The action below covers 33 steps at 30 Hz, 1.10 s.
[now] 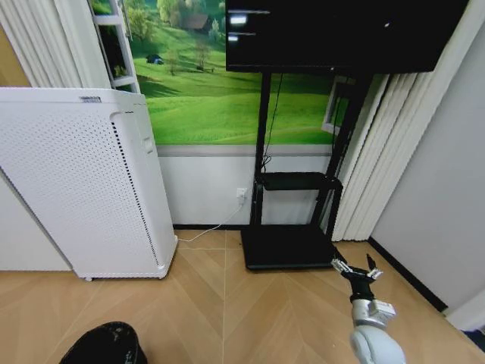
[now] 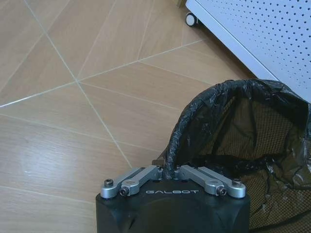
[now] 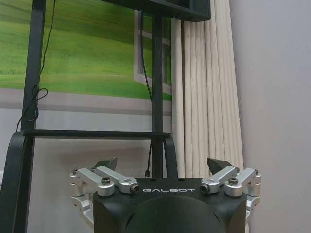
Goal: Pick up the trash bin and place the garbage on the floor into it.
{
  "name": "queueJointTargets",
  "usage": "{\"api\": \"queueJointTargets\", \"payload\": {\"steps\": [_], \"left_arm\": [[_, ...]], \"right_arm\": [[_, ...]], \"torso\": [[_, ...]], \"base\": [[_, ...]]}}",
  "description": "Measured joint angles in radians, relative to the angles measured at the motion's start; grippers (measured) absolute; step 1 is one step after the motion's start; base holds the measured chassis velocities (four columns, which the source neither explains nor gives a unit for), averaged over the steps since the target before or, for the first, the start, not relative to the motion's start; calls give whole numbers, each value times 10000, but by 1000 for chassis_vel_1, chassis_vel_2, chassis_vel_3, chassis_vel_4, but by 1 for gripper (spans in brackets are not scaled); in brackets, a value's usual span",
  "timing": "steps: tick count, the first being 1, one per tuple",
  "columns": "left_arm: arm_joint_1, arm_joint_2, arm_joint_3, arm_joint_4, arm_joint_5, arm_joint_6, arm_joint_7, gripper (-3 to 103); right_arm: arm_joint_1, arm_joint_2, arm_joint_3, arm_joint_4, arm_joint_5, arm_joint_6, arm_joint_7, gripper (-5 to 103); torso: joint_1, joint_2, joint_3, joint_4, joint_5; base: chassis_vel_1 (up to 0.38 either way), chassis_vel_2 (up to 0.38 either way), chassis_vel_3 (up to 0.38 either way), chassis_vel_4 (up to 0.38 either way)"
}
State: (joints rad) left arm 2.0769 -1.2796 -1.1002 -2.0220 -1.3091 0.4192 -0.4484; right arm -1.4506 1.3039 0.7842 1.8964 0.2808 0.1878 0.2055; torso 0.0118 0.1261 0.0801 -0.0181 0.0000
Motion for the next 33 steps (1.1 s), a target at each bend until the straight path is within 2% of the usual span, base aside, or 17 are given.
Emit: {"api": "queueJointTargets", "payload": {"steps": [9,18,33], "left_arm": [[64,198,52,153,70,4,22,2],[-190,262,656,63,349,120,-357,2],[124,120,786,6,623,110,-238,2]], "right_arm": [[8,80,-102,-68,-44,35,-35,100],[-27,69,-160,-80,-82,98,-68,100],[46,78,-261,-158,-114,114,-89,100]], "torso": [[0,0,0,2,2],[0,0,0,0,0],[0,0,0,1,0]], "base": [[0,0,0,0],[0,0,0,0],[0,0,0,0]]}}
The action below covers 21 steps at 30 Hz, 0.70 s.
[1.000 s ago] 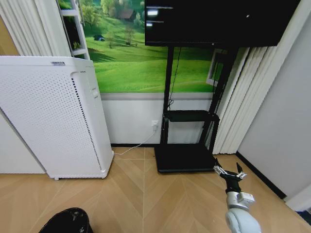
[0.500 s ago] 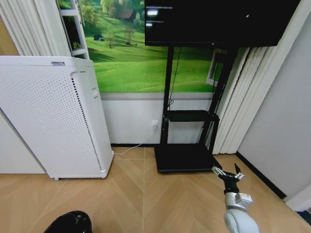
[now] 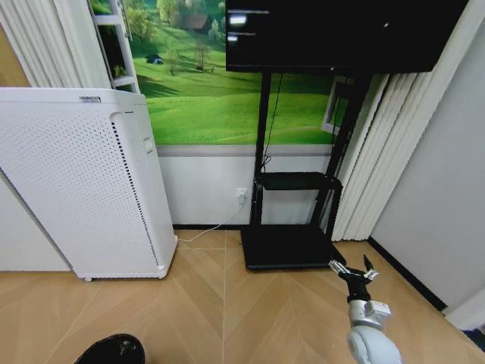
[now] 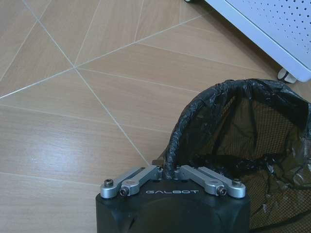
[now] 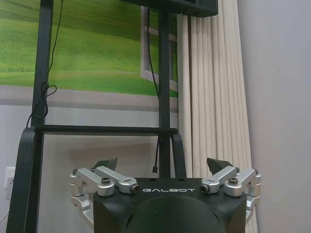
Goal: Pick up the trash bin and place the garbage on the floor into it.
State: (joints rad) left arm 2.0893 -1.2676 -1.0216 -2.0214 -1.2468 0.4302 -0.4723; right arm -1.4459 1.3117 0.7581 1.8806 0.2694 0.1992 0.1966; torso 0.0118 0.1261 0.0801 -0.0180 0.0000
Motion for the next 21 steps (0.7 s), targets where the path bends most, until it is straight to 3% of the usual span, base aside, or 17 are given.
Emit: {"api": "queueJointTargets", "payload": {"steps": [17,21], "left_arm": [[366,-149,-269,-118,-121,469,-61,-1],[372,-149,-488,-21,107,321,-296,15]], "right_arm": [[62,-61,23,-62,71,18,-43,100],[77,-18,1,-94,58,18,-46,100]], "torso": [[0,0,0,0,1],[0,0,0,0,-1]], "base": [[0,0,0,0],[0,0,0,0]]}}
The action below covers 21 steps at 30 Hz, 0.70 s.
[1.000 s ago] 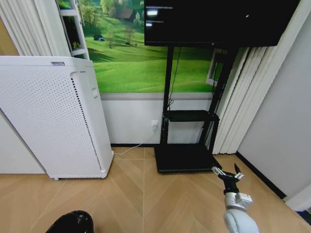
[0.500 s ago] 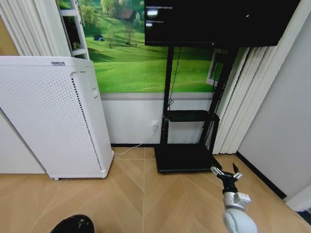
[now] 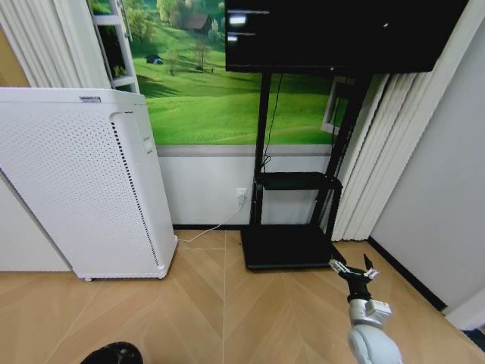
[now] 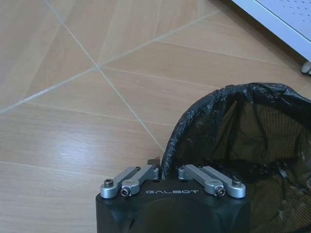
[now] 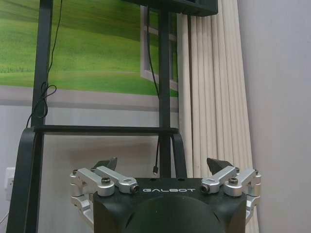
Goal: Pick up the trash bin and place the garbage on the floor into it.
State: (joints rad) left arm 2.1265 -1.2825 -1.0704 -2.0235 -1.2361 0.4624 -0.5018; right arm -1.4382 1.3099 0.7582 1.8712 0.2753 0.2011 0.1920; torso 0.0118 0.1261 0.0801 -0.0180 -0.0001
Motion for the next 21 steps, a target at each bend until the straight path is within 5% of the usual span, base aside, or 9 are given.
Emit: {"api": "queueJointTargets", "payload": {"steps": [4,6,21], "left_arm": [[-52,49,-202,113,77,-145,-118,31],[-58,58,-244,118,86,-156,-118,31],[-292,483,-1296,-130,1128,-568,273,90]], "right_arm": [[-22,47,25,-28,-8,37,-30,100],[-43,59,39,-38,-11,64,-45,100],[-141,11,191,-94,-94,138,-116,100]], "torso": [[0,0,0,1,1],[0,0,0,0,-1],[0,0,0,-2,1]], "base": [[0,0,0,0],[0,0,0,0],[0,0,0,0]]}}
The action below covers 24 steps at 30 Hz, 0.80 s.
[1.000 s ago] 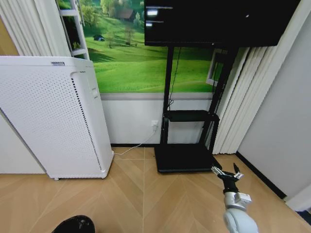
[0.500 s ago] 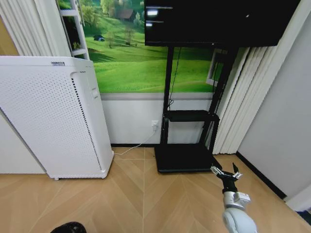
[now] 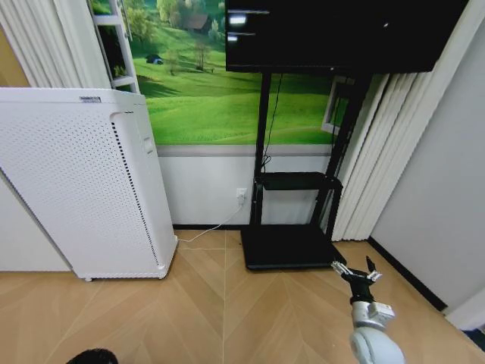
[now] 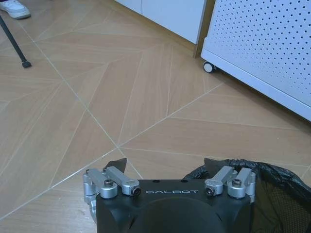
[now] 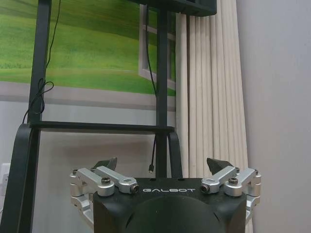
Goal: Pick up the trash bin and place the garbage on the floor into it.
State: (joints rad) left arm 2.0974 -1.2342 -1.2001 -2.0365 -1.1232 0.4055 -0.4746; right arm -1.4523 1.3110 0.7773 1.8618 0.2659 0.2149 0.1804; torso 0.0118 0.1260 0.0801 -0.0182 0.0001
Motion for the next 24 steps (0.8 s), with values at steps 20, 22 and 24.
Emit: {"api": "queueJointTargets", "payload": {"steps": [20,22,24], "left_arm": [[-1149,1054,-12,-2856,4364,-2931,4250,100],[-1266,1176,185,-3105,4500,-2901,4143,100],[-1483,1389,998,-3633,5123,-2870,3997,100]], "right_arm": [[-1219,-784,894,1459,1770,-831,-743,100],[-1428,-828,1019,1762,2020,-1073,-810,100],[-2351,-753,1367,2693,2448,-1650,-1017,100]], "torso": [[1,0,0,0,2],[0,0,0,-2,0],[1,0,0,-2,-1]], "base": [[0,0,0,0],[0,0,0,0],[0,0,0,0]]}}
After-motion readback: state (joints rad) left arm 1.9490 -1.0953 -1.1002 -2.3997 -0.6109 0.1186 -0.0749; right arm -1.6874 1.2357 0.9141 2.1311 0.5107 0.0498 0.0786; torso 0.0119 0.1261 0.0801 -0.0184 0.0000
